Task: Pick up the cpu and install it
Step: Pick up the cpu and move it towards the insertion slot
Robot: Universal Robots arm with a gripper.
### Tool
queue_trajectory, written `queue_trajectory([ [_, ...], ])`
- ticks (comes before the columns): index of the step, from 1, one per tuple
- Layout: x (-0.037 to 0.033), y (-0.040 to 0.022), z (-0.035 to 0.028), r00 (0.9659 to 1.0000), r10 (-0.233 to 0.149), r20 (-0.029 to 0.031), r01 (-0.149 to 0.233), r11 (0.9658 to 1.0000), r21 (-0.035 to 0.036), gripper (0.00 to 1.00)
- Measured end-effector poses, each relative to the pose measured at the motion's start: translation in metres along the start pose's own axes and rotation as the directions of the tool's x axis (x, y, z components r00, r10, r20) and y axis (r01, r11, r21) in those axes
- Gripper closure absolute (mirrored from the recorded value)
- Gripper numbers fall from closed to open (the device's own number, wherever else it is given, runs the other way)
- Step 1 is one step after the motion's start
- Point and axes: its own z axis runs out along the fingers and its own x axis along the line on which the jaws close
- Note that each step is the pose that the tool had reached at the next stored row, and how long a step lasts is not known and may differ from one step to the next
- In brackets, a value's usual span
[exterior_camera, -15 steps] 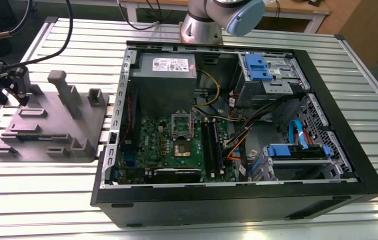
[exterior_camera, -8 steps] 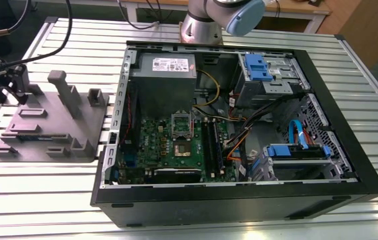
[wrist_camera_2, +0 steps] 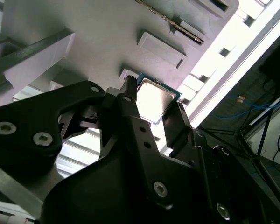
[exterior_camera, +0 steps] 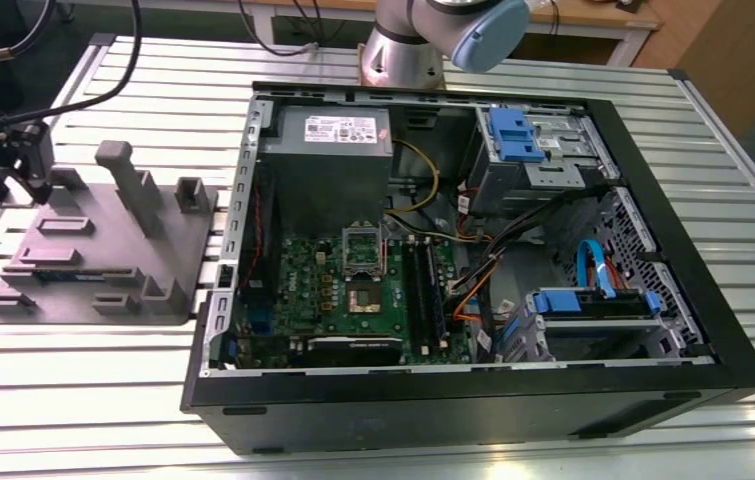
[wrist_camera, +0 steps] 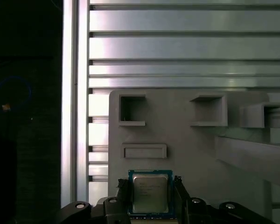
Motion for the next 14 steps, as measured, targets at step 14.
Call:
queue_trajectory([
  [14,-0.0001,0.0004,-0.0066,1.0,0.0,0.0002,0.0,1.0,-0.0001,0.53],
])
